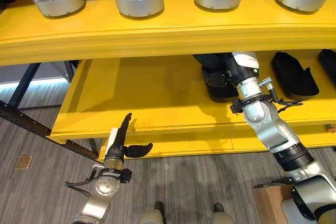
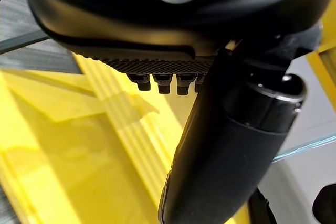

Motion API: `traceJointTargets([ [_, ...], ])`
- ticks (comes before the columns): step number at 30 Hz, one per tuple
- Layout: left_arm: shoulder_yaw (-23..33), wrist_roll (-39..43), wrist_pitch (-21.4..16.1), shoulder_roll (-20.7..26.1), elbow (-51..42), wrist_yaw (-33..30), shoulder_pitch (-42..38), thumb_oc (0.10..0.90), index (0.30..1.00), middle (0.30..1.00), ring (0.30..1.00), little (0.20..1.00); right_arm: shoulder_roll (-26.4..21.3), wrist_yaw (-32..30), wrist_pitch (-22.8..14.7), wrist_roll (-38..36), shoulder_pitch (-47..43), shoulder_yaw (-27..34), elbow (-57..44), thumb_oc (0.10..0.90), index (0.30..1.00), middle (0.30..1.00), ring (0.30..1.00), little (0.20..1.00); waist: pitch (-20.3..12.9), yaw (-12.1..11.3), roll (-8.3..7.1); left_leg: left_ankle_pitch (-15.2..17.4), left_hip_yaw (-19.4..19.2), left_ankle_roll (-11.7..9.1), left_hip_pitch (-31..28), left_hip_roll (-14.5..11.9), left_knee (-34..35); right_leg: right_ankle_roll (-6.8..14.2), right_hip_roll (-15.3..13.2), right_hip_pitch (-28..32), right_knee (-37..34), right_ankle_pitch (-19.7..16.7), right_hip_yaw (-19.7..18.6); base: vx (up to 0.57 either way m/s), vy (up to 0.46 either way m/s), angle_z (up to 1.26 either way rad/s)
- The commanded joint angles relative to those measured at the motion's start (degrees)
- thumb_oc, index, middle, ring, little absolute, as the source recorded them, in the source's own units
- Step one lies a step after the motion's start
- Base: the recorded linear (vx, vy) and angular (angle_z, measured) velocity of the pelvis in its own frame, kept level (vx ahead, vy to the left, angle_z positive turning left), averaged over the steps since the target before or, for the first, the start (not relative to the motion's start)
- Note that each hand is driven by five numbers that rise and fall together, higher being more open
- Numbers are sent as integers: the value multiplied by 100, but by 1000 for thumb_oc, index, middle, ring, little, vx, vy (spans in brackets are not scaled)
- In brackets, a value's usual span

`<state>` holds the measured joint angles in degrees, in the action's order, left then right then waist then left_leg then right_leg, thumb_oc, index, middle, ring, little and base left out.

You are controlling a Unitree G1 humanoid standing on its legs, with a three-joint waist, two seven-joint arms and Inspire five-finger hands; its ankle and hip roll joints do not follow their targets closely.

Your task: Move parts from the plastic box to the shelf.

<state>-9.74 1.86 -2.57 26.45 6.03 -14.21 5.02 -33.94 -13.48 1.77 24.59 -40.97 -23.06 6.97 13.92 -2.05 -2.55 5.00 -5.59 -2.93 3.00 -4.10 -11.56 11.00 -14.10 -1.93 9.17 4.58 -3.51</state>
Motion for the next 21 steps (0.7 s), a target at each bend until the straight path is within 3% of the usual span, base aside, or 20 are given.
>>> traceJointTargets([
  [1, 80, -95, -515, 663, -665, -68, -64, 900, 1000, 1000, 1000, 1000, -210, -383, -367, 278, -1611, 199, -382, 400, 300, 300, 300, 300, -574, -201, -428, 663, 393, -109, 534, -541, -1144, 66, -286, 247, -384, -394, 207, 40, 23, -3],
  [14, 101, -29, -567, 708, -660, -69, -108, 900, 1000, 1000, 1000, 1000, -317, -48, -392, 478, -2133, -422, 54, 400, 300, 300, 300, 300, -572, -361, -618, 705, 537, -152, 632, -549, -1237, 25, -250, 347, -419, -362, 338, 8, -4, 3],
  [21, 113, 31, -574, 788, -726, -102, -94, 900, 1000, 1000, 1000, 1000, -31, 187, -513, 458, -2434, -834, 127, 400, 300, 300, 300, 300, -513, -529, -712, 697, 689, -175, 706, -578, -1264, -14, -175, 387, -384, -312, 474, -3, -25, 7],
])
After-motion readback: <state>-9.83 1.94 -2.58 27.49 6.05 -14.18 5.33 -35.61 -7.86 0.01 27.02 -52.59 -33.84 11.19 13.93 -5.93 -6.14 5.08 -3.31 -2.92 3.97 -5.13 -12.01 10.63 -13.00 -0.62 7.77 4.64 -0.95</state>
